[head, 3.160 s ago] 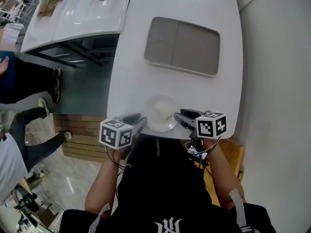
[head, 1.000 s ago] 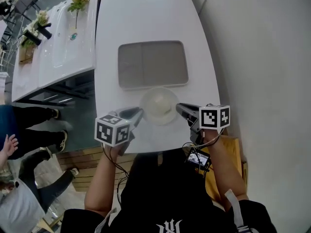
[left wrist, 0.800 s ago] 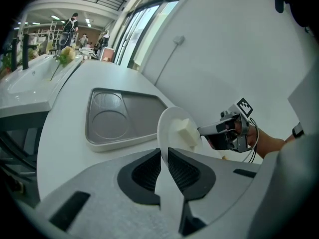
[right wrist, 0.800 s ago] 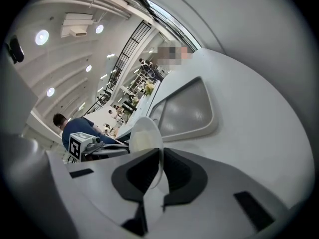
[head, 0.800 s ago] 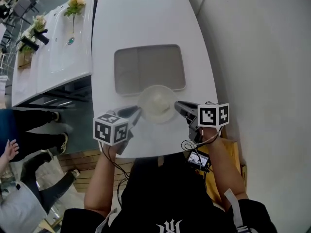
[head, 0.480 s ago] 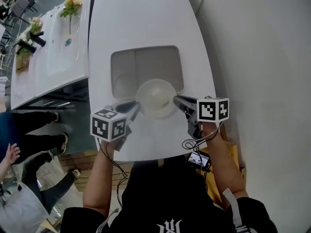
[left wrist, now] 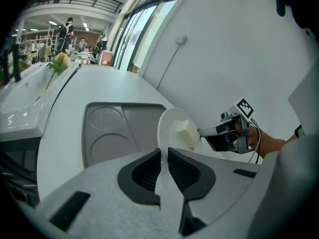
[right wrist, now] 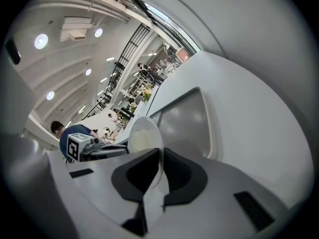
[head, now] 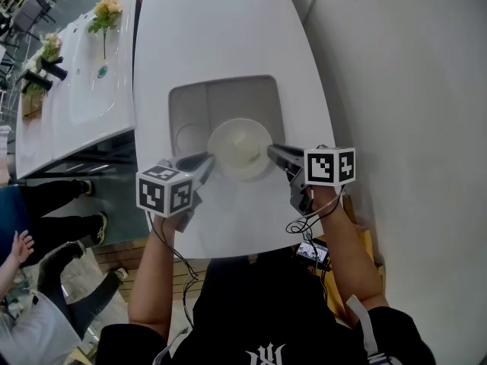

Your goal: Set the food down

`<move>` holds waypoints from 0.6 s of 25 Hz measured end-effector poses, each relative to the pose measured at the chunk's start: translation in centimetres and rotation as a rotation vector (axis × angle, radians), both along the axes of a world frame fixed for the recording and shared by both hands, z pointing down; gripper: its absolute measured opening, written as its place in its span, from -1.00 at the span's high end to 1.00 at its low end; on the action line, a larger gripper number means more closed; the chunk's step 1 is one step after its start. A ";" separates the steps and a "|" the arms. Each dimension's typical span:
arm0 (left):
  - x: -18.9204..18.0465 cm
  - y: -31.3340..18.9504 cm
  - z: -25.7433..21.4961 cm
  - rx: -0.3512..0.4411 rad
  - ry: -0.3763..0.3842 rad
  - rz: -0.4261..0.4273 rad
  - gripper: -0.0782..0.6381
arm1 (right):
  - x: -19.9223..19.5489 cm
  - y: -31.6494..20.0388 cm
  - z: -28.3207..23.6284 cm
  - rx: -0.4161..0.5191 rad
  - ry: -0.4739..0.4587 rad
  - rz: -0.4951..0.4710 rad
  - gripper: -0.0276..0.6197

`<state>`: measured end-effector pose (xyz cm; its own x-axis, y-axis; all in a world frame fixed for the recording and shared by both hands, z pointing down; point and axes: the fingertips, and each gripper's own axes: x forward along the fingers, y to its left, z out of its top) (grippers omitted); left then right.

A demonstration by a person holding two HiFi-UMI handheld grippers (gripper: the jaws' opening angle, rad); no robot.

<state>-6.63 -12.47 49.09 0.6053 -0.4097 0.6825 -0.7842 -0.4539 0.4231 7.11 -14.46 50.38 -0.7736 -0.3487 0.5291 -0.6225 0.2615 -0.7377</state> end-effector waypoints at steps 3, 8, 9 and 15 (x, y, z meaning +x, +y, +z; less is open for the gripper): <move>-0.2 -0.8 0.1 0.000 -0.003 -0.002 0.66 | -0.1 -0.7 0.1 -0.002 0.000 0.000 0.84; -0.1 -1.8 0.2 0.007 -0.009 0.000 0.66 | 0.0 -1.5 0.2 0.000 -0.004 0.003 0.84; 0.0 -2.0 0.1 0.009 -0.011 0.001 0.66 | 0.0 -1.7 0.1 0.002 -0.003 0.005 0.84; -0.1 -3.4 0.1 0.017 -0.015 0.001 0.66 | 0.0 -2.9 0.1 0.006 -0.002 0.013 0.84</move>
<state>-6.69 -15.83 49.18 0.5953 -0.4204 0.6848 -0.7901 -0.4615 0.4034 7.11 -17.33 50.47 -0.7701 -0.3617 0.5254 -0.6242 0.2576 -0.7376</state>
